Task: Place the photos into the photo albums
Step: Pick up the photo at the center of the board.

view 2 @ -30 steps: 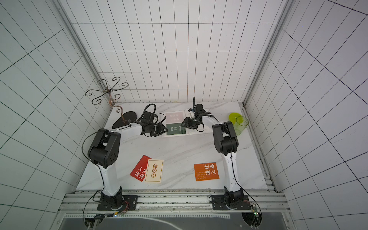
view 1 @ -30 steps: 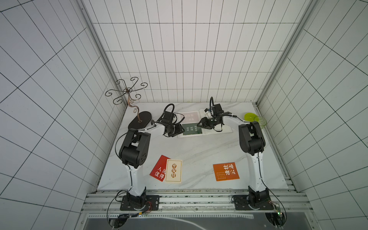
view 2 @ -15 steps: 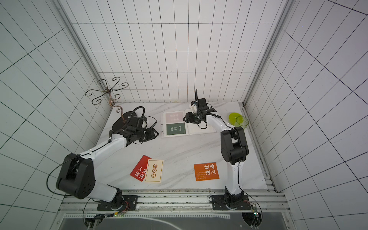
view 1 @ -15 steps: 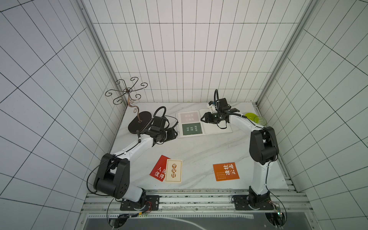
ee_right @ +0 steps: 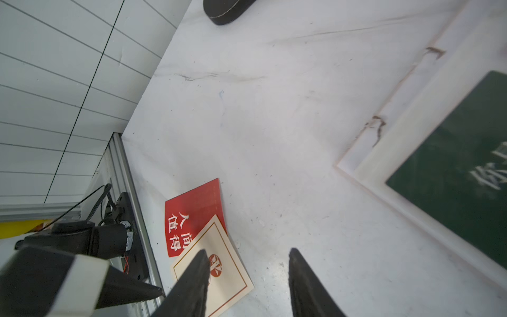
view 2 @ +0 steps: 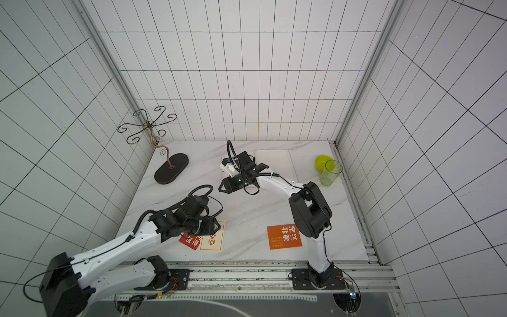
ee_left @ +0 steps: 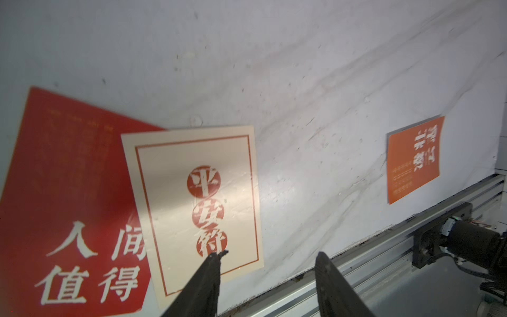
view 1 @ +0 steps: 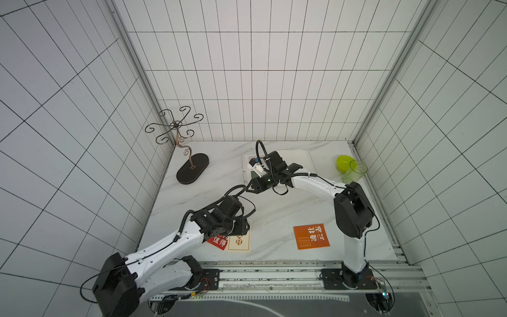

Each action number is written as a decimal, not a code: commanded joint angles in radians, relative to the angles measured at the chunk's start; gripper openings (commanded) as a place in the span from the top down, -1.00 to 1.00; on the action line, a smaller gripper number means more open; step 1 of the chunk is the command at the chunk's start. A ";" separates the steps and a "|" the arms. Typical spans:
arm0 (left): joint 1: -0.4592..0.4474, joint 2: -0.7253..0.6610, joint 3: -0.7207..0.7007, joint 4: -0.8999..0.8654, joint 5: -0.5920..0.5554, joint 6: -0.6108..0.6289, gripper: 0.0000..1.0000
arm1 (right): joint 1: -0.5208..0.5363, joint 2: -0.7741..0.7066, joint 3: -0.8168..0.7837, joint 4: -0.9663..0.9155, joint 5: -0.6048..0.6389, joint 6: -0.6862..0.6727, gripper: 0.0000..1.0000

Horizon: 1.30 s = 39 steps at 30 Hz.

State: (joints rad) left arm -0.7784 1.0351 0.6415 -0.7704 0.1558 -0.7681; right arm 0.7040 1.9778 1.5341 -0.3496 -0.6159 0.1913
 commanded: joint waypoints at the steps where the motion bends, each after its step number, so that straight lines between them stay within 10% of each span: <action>1: -0.038 -0.057 -0.049 -0.053 -0.033 -0.123 -0.12 | 0.028 0.057 -0.043 0.013 -0.059 -0.048 0.08; 39: -0.037 0.045 -0.216 0.086 0.024 -0.110 -0.15 | 0.138 0.315 0.139 -0.274 -0.218 -0.250 0.20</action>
State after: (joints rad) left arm -0.8154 1.0508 0.4564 -0.7136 0.1875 -0.8803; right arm 0.8436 2.2490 1.6150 -0.5365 -0.8036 -0.0120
